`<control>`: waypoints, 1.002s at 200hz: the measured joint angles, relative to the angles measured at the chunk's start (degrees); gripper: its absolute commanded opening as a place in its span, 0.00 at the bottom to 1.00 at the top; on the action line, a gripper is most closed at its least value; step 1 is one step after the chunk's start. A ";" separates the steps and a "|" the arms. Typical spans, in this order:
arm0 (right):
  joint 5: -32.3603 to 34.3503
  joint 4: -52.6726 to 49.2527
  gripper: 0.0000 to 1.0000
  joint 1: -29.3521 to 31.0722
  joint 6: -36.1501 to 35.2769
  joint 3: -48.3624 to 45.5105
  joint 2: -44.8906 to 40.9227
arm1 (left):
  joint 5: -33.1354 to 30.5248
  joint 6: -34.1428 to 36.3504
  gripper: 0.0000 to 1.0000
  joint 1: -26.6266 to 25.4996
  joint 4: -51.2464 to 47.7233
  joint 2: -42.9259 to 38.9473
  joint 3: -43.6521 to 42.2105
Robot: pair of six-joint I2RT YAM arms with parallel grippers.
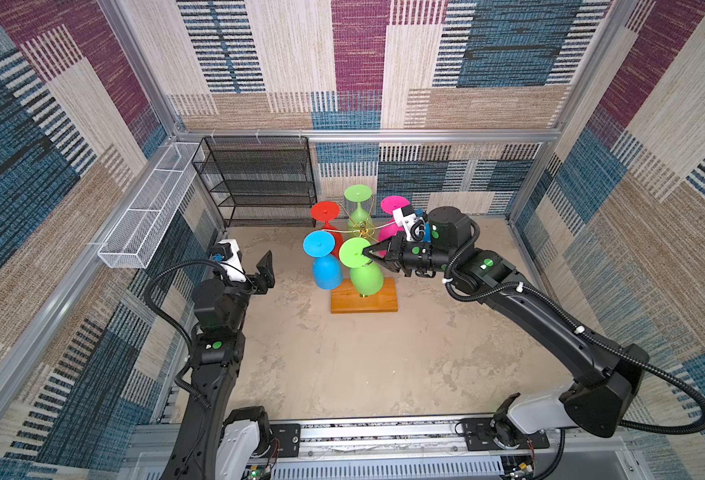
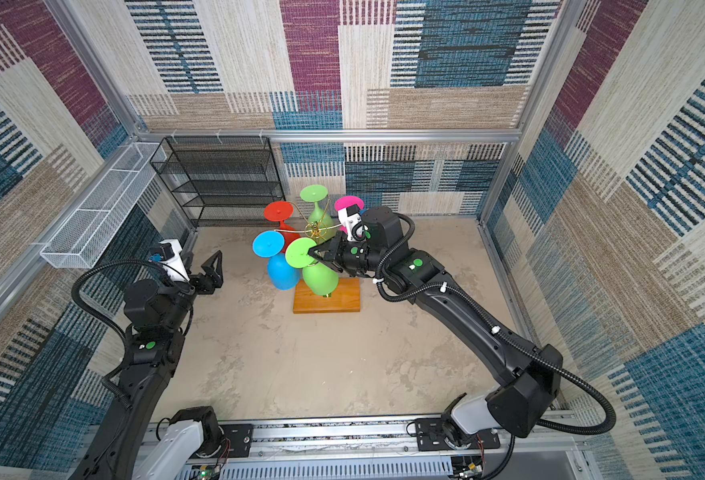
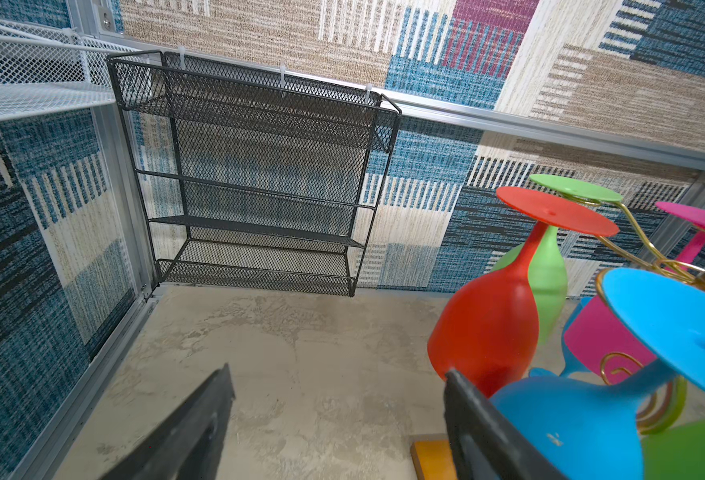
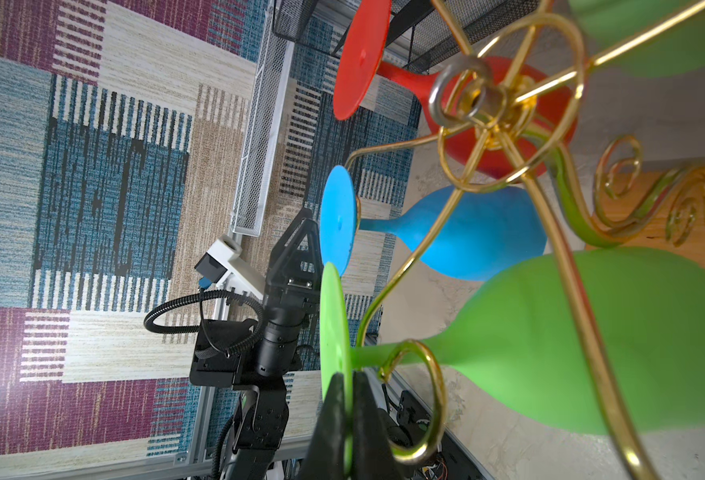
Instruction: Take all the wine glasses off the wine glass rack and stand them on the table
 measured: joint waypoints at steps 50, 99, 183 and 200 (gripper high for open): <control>1.66 3.02 0.00 0.00 2.32 -2.97 -1.57 | 0.00 0.00 0.82 0.00 0.00 0.00 -0.02; 3.19 4.68 0.00 0.00 4.07 -4.68 -3.19 | 0.00 0.00 0.82 0.00 0.00 -0.04 -0.02; 6.12 8.15 0.00 0.02 6.93 -9.22 -6.16 | 0.00 0.00 0.82 0.00 0.00 -0.24 -0.02; 6.73 9.35 0.00 0.02 7.74 -10.45 -6.64 | 0.00 0.00 0.82 0.00 0.00 -0.24 -0.02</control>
